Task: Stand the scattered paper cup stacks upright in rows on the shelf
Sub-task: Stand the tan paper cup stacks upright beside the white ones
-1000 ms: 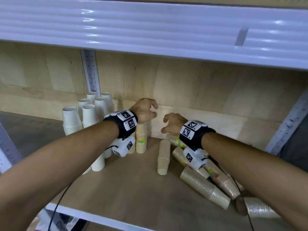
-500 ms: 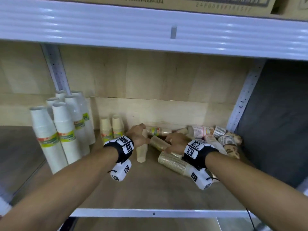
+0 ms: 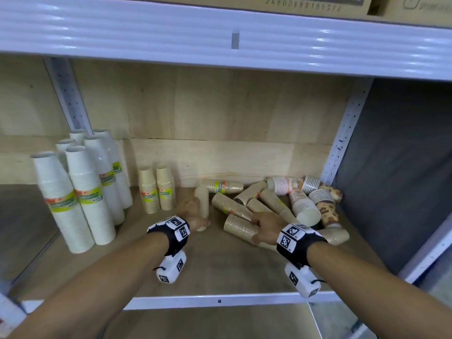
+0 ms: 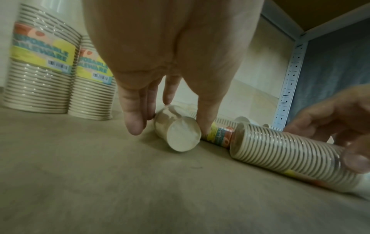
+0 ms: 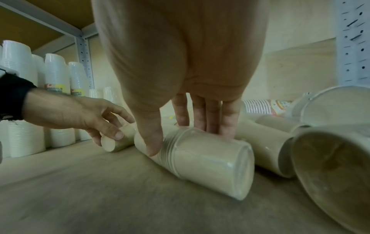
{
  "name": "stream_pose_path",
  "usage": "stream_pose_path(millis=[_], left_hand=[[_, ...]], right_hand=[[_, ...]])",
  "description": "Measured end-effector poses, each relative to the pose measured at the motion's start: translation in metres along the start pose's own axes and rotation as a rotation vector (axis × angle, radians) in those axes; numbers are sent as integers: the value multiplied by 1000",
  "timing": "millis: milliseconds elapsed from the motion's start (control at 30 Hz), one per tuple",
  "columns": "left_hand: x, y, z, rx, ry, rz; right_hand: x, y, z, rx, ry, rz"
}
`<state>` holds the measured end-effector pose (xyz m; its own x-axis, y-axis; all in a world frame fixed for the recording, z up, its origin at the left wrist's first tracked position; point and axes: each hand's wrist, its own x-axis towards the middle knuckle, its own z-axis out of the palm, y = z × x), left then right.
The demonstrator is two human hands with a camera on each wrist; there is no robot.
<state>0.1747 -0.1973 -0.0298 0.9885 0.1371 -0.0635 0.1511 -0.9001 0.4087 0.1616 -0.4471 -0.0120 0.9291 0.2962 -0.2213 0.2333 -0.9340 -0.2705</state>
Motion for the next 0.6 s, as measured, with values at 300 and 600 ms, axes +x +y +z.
stream_pose_path(millis=[300,600], left_hand=[[-1,-13,7,-48,33,30],[1,-14,-19,-5,-51,-34]], right_hand=[[-1,-5,4,-80,-50,-21],[1,-13,-9,-85,-55,-41]])
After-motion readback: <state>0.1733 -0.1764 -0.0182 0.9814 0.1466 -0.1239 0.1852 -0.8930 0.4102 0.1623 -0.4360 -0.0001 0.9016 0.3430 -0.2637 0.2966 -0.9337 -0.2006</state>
